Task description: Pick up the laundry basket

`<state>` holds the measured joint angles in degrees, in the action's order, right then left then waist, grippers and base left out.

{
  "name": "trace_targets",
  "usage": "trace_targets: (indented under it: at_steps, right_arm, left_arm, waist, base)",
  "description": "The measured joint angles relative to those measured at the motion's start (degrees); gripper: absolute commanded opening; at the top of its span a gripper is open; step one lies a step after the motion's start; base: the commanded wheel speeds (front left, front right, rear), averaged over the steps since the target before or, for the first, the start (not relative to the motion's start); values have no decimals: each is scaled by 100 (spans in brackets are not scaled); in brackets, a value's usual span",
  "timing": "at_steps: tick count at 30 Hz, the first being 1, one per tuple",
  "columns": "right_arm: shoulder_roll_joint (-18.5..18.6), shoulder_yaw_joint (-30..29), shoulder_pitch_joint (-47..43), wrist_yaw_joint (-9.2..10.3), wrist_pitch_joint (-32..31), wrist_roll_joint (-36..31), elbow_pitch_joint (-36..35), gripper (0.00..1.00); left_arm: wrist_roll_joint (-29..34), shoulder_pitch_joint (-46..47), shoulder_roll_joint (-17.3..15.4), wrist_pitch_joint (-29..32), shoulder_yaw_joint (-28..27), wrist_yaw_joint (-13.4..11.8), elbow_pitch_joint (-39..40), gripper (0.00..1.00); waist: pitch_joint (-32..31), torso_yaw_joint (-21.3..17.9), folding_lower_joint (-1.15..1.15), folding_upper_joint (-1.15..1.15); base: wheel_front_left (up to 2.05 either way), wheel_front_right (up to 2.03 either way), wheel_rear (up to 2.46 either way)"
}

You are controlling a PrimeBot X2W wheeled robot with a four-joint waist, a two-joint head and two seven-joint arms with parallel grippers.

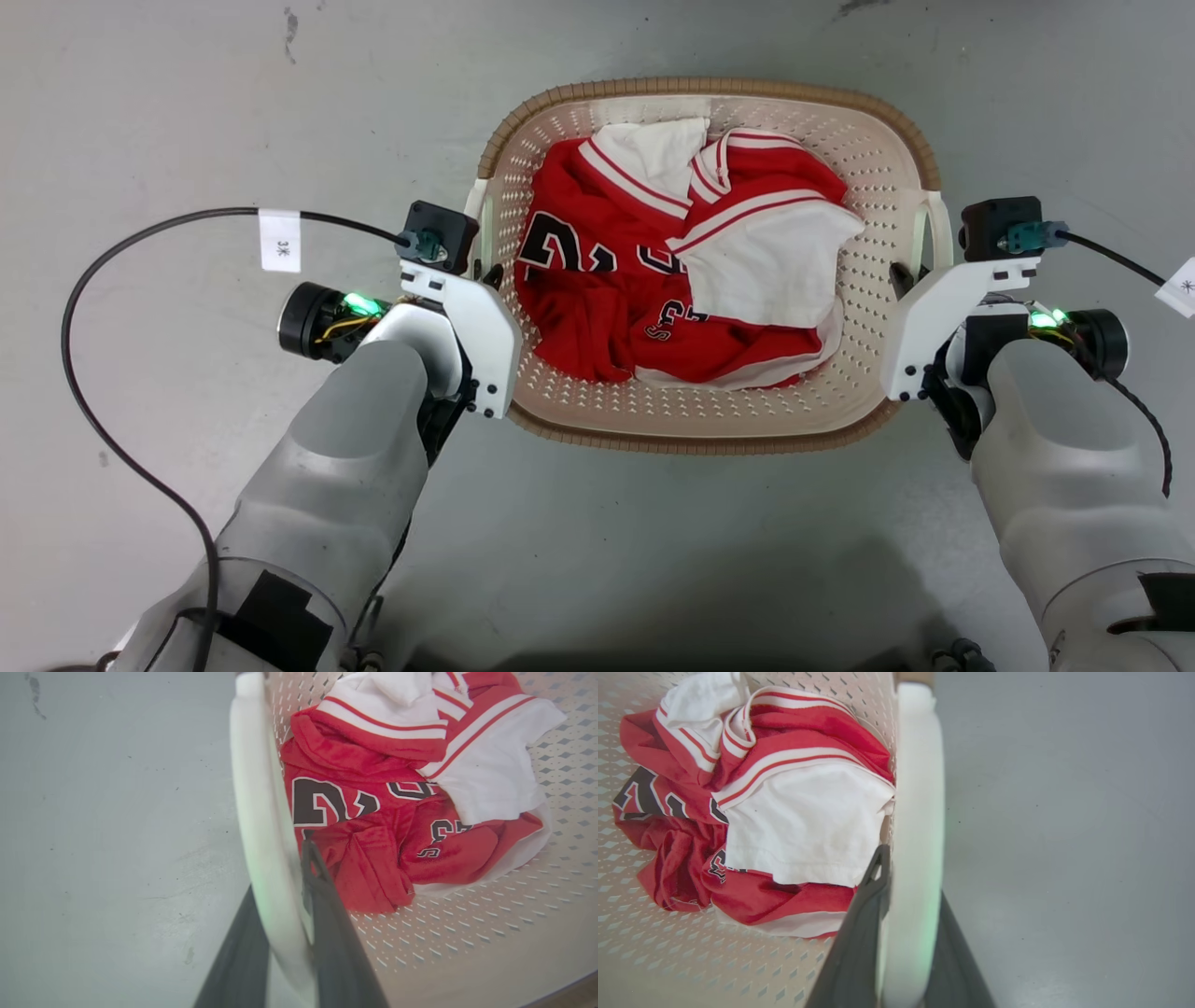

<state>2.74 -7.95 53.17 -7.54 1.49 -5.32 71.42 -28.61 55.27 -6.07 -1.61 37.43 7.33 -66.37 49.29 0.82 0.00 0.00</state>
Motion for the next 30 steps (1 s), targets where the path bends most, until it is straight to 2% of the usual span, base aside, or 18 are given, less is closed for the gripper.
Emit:
trace_targets:
  at_steps: [8, 14, 22, 30]
  right_arm:
    - [3, -91, -64, 0, -210, -270, 92, 0]
    - [65, -100, -288, -1, -799, -413, 179, 0]
    - [38, 227, -453, -1, -1544, -366, 215, 0]
    - [-13, 703, -643, -1, -2260, 22, 237, 0]
  left_arm:
    - [-503, -157, -75, 209, 483, -1, 137, 0]
    - [-1107, -548, -129, 677, 971, -26, 388, 0]
    - [-2057, -943, -532, 1270, 1621, -34, 1013, 0]
    - [-2816, -1161, -1034, 1882, 2299, -34, 1570, 0]
  waist:
    - [-273, 3, 0, 0]
    - [-781, 17, 0, 0]
    - [-1713, -23, -1, 0]
    - [-2674, -130, -1, 0]
  base:
    - [0, 0, 0]
    - [0, 0, 0]
    - [0, 0, 0]
    - [0, 0, 0]
